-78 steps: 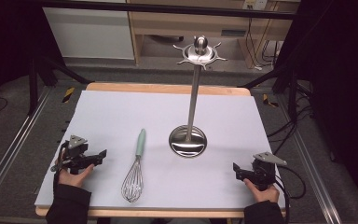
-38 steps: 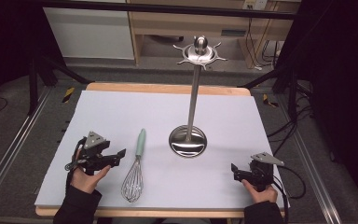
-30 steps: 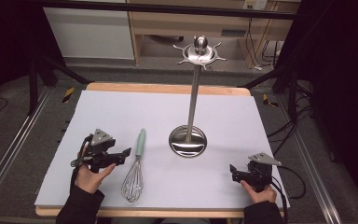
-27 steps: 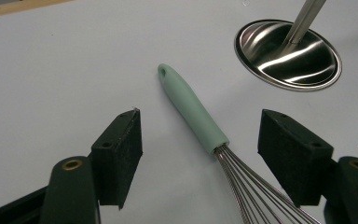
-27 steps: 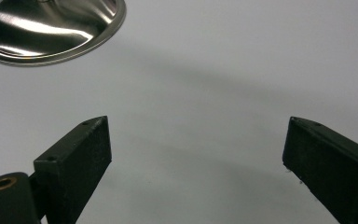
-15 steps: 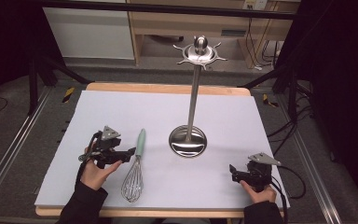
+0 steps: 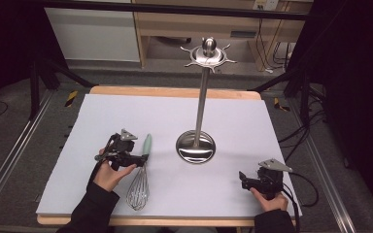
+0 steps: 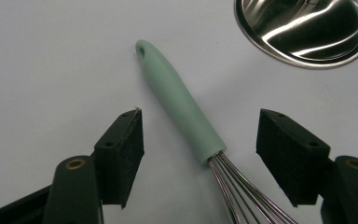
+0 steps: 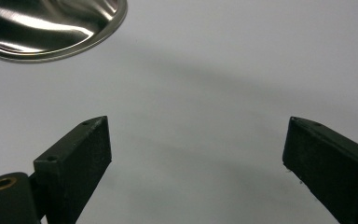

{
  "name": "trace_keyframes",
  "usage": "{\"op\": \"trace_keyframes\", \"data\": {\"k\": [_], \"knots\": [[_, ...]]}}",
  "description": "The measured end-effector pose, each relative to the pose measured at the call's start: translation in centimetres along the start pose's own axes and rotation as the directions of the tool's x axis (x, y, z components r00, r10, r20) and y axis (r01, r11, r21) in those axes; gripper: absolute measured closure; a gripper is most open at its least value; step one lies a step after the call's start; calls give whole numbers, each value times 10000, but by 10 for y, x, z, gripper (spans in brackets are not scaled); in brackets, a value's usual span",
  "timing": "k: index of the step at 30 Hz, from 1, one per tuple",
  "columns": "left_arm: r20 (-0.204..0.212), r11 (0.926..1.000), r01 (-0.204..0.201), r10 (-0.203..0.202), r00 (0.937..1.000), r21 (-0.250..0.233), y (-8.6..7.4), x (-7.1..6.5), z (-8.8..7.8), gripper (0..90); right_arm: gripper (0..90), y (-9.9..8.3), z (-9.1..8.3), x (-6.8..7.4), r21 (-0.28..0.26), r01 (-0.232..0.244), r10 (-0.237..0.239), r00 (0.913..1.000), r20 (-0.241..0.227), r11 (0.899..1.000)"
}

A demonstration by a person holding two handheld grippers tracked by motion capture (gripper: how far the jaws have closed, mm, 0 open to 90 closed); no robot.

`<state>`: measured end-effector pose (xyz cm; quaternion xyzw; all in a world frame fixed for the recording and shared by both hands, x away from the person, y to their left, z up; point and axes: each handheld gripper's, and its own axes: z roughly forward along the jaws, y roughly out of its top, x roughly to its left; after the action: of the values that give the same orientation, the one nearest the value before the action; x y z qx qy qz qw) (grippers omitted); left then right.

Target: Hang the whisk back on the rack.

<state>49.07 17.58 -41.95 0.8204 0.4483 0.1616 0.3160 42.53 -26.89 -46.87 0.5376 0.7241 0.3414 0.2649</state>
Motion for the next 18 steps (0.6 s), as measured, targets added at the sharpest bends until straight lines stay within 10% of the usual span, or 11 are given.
{"op": "trace_keyframes", "data": {"k": [18], "knots": [[85, 9924, 256, -268, 9996, 1203, 4, -2, 25, 387, 83, 0, 2, 0, 133, -37, 38, 10000, -75, 9999]]}}
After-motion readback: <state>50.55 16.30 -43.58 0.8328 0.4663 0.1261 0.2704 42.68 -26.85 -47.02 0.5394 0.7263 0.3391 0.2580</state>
